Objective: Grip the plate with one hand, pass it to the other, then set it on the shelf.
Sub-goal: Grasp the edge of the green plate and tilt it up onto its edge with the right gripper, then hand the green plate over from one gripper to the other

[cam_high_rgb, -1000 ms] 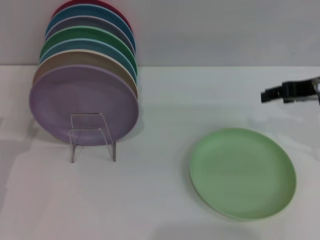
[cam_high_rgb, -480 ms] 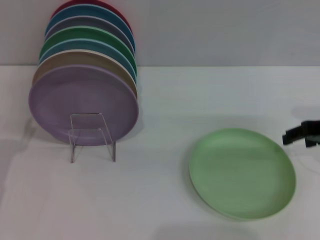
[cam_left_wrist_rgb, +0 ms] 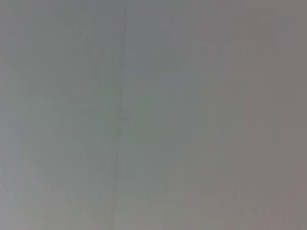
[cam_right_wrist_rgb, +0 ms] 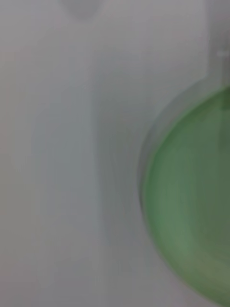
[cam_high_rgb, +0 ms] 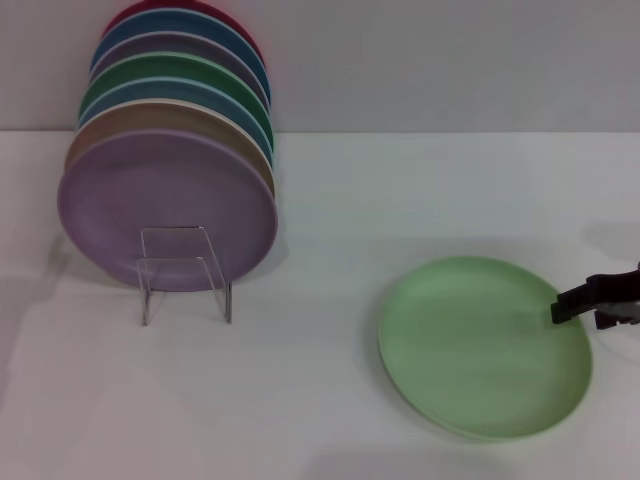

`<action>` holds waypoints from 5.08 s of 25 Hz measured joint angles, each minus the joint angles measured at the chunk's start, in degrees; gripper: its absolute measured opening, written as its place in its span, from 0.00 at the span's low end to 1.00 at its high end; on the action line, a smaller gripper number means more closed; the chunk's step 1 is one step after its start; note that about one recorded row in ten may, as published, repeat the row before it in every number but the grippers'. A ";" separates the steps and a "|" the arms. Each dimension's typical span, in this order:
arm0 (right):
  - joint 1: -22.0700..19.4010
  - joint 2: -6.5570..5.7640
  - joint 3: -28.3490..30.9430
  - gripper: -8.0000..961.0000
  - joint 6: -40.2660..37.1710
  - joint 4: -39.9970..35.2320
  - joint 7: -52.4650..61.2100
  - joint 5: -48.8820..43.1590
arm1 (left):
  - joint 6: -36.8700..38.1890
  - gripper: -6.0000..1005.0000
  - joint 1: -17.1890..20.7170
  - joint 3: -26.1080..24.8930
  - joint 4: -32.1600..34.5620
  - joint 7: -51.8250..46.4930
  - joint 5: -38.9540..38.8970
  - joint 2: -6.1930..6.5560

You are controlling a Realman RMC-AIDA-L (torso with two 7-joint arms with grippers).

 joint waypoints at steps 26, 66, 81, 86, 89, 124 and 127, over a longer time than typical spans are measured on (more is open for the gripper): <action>0.56 0.34 -0.31 0.22 -0.79 -3.52 -1.01 -0.41 | 1.53 0.83 0.12 -0.06 -0.10 0.01 0.00 0.09; -19.19 1.35 -21.39 0.03 -36.66 21.20 -9.24 9.55 | 3.78 0.82 1.68 -0.09 -0.01 -0.47 -0.54 0.18; -27.39 1.64 -39.77 0.03 -74.90 18.61 -8.97 2.16 | 3.92 0.82 2.67 0.32 0.44 -0.48 -0.19 -0.01; -28.74 1.55 -45.51 0.03 -89.84 12.60 -9.03 1.19 | 4.47 0.82 2.89 0.53 0.32 -0.56 -0.08 -0.06; -28.92 1.44 -49.59 0.03 -101.78 6.57 -9.07 1.15 | 5.66 0.82 3.21 2.34 0.54 -1.65 0.01 -0.16; -25.32 1.90 -106.12 0.03 -164.86 -15.11 -22.51 35.58 | 4.21 0.81 7.71 34.38 -0.45 -0.19 -0.01 -0.60; -24.21 1.91 -109.25 0.03 -166.43 -13.38 -25.56 40.69 | 2.33 0.81 6.73 34.65 -0.83 0.11 0.00 -0.54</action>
